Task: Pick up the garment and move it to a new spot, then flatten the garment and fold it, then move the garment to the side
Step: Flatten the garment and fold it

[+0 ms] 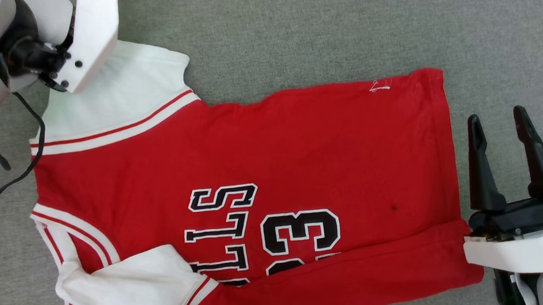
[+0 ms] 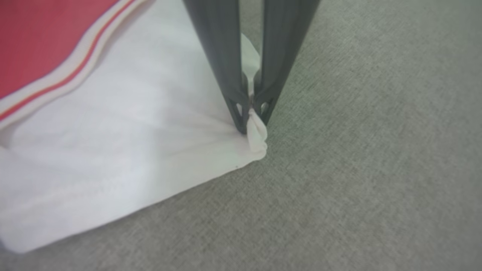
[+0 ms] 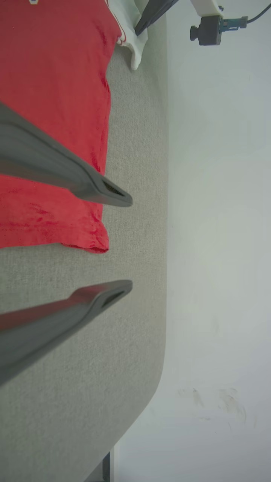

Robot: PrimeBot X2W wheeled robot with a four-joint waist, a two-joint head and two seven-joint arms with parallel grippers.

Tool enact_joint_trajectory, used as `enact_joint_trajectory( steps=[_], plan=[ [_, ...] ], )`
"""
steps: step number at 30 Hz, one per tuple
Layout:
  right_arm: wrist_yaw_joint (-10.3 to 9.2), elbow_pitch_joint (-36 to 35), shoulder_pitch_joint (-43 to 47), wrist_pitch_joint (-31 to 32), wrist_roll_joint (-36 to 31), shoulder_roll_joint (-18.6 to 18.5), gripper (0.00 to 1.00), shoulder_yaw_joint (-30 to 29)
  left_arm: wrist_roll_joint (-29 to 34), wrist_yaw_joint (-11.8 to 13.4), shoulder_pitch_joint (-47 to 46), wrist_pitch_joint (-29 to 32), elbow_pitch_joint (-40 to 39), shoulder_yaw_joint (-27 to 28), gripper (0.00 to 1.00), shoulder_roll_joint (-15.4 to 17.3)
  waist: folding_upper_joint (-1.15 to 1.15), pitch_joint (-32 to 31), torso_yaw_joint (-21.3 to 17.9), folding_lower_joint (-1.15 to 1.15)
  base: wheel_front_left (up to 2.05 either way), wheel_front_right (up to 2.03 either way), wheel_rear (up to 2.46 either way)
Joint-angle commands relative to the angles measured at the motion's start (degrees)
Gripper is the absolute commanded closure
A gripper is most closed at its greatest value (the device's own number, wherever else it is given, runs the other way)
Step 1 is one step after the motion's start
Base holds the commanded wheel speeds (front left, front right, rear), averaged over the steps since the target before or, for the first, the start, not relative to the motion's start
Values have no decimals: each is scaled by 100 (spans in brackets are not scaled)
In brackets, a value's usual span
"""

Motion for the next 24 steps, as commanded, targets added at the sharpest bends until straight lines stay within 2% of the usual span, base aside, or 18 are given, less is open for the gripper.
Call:
enact_joint_trajectory(
  steps=[1,7,11,13,16,24],
  plan=[
    [-5,9,-78,-22,43,-50,0,-19,17,-1,241,21,86,-81,100,57,0,-74,38,-1,0,0,0],
    [-5,-22,-428,38,-28,-398,0,-254,-30,-49,288,-372,-28,-15,100,-17,0,-547,226,-1,0,0,0],
    [-5,-65,-781,527,-67,-846,0,-280,-76,-67,412,-620,-142,-13,100,-82,0,-860,409,-1,0,0,0],
    [-5,-41,-976,1093,31,-1132,0,-169,-40,-95,448,-714,-242,-62,100,-110,0,-968,511,-1,0,0,0],
    [-5,61,-1273,2275,307,-1666,0,91,-85,-107,522,-862,-404,-104,100,-191,0,-1075,662,-1,0,0,0],
    [-5,273,-2320,5397,1742,-3167,0,1289,-55,-134,557,-1157,-739,-169,100,-317,0,-1074,1004,-1,0,0,0]
  ],
)
